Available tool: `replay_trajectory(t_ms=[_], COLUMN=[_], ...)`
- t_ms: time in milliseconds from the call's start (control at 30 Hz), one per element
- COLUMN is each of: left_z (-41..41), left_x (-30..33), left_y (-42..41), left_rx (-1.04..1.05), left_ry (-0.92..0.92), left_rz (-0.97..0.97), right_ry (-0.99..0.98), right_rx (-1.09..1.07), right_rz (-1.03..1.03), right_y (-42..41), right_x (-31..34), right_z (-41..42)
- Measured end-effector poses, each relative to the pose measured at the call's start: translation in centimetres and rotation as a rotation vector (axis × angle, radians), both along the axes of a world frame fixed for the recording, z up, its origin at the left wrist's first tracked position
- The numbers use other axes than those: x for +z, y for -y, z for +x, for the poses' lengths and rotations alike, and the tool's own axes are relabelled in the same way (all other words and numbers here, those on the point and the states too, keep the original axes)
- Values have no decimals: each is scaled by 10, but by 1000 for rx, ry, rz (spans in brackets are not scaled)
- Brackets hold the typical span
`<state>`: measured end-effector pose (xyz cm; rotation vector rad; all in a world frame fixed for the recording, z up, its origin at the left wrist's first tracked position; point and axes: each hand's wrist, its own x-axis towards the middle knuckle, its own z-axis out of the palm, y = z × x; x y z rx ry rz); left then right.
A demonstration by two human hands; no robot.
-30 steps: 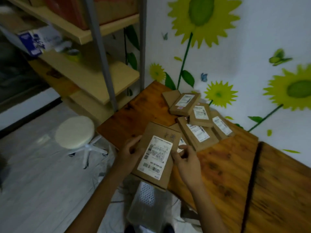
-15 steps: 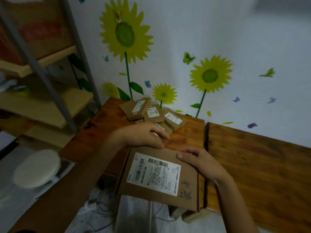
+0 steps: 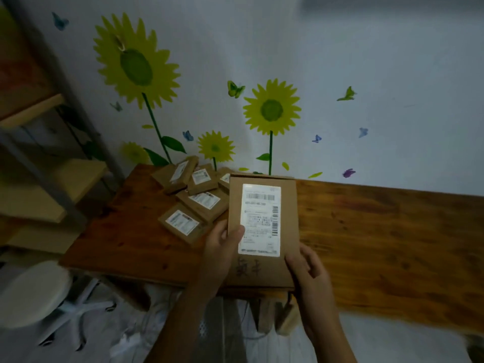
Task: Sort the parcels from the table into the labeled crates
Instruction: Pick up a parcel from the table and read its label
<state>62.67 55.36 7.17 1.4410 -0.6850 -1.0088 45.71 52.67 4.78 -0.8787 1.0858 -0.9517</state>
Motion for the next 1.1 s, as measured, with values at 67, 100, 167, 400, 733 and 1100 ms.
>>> replay_trajectory(t_ms=[67, 100, 167, 400, 733, 1100], left_z=[-8, -12, -17, -19, -32, -47], left_x=[5, 7, 14, 68, 98, 93], left_y=[-3, -6, -9, 5, 4, 5], left_rx=[-50, -79, -114, -71, -69, -91], left_ry=[17, 27, 44, 112, 163, 79], left_rz=[-31, -29, -14, -128, -182, -205], right_ry=[-8, -12, -11, -15, 51, 82], right_rx=[13, 18, 22, -14, -3, -32], right_rz=[-42, -61, -85, -145, -231, -226], right_y=[-3, -5, -10, -29, -42, -41], right_x=[6, 9, 12, 19, 42, 40], right_z=[-9, -13, -18, -31, -48, -59])
